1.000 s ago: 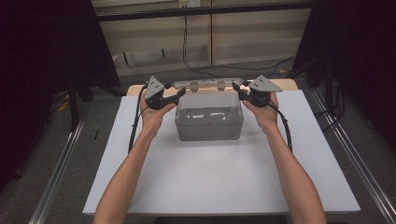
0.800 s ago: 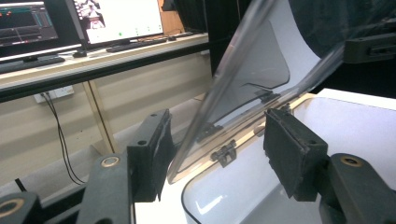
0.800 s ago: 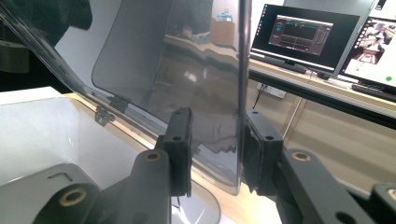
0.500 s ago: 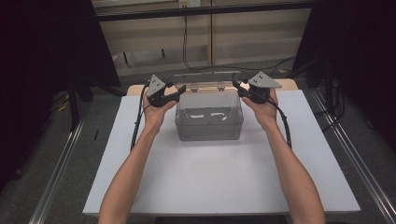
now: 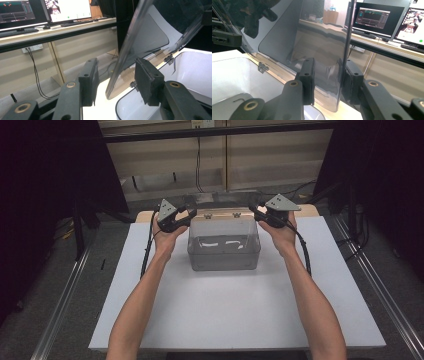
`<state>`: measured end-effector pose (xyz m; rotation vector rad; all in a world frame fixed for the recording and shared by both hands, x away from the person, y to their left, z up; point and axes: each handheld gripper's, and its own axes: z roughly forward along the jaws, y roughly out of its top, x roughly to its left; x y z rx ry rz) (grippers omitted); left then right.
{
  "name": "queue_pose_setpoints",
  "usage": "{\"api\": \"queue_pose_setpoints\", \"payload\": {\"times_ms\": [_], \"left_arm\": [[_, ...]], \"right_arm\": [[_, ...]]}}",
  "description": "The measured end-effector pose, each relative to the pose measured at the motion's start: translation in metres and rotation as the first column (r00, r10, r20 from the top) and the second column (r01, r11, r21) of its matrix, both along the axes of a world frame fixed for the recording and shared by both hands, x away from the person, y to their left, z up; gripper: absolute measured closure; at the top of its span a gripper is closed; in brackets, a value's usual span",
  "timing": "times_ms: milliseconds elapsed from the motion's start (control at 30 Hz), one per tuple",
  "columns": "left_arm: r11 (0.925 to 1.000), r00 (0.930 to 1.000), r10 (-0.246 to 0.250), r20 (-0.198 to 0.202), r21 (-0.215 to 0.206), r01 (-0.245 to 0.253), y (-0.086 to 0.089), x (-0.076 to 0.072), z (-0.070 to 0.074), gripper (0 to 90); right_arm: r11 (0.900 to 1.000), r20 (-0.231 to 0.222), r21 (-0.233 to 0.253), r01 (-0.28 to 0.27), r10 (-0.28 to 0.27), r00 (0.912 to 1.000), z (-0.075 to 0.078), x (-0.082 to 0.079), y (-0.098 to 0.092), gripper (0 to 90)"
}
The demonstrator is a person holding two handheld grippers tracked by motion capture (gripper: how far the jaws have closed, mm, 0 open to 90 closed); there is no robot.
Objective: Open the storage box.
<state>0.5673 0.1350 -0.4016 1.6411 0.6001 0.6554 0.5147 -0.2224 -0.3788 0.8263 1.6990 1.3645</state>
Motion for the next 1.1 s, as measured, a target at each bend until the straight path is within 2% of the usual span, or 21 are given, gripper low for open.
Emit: {"api": "queue_pose_setpoints", "payload": {"times_ms": [133,267,300,567,733,800,833,967,1100], "left_arm": [[0.9999,1.0000,-0.006,0.004,0.016,0.006,-0.001,0.002,0.002,60.3],[0.9999,0.9999,-0.015,0.004,0.005,0.015,-0.004,0.003,0.003,64.1],[0.9996,0.9998,-0.021,0.006,0.020,0.021,-0.004,0.003,0.003,65.1],[0.9995,0.9998,-0.009,0.015,0.030,0.008,-0.006,0.004,0.003,67.8],[0.9996,0.9997,-0.012,0.019,0.027,0.012,-0.005,0.005,0.002,68.2],[0.9998,0.9998,-0.009,0.017,0.018,0.008,-0.006,0.005,0.002,68.4],[0.9995,0.9998,-0.011,0.017,0.031,0.011,-0.005,0.005,0.003,68.3],[0.9998,0.9999,-0.007,0.013,0.020,0.007,-0.006,0.006,0.003,68.7],[0.9994,0.9999,-0.010,0.007,0.032,0.010,-0.005,0.007,0.004,69.3]], "right_arm": [[1.000,0.002,0.006,0.005,-0.005,1.0000,0.000,0.003,0.000,66.3],[1.000,-0.001,0.015,-0.001,0.001,1.0000,0.000,0.004,-0.001,66.3],[1.000,0.000,0.016,-0.001,0.001,1.0000,0.000,0.004,-0.001,66.3],[1.000,0.002,0.019,0.001,-0.001,1.0000,0.001,0.006,-0.001,65.9],[1.000,0.009,0.020,0.011,-0.011,0.9999,0.001,0.007,-0.001,59.8],[1.000,0.004,0.026,0.013,-0.013,0.9999,0.001,0.008,-0.002,58.2],[1.000,0.002,0.021,0.016,-0.016,0.9999,0.000,0.008,-0.004,57.6],[0.999,-0.013,0.025,0.025,-0.024,0.9996,-0.005,0.010,-0.010,57.4],[0.999,-0.028,0.023,0.022,-0.022,0.9994,-0.011,0.012,-0.010,57.9]]}}
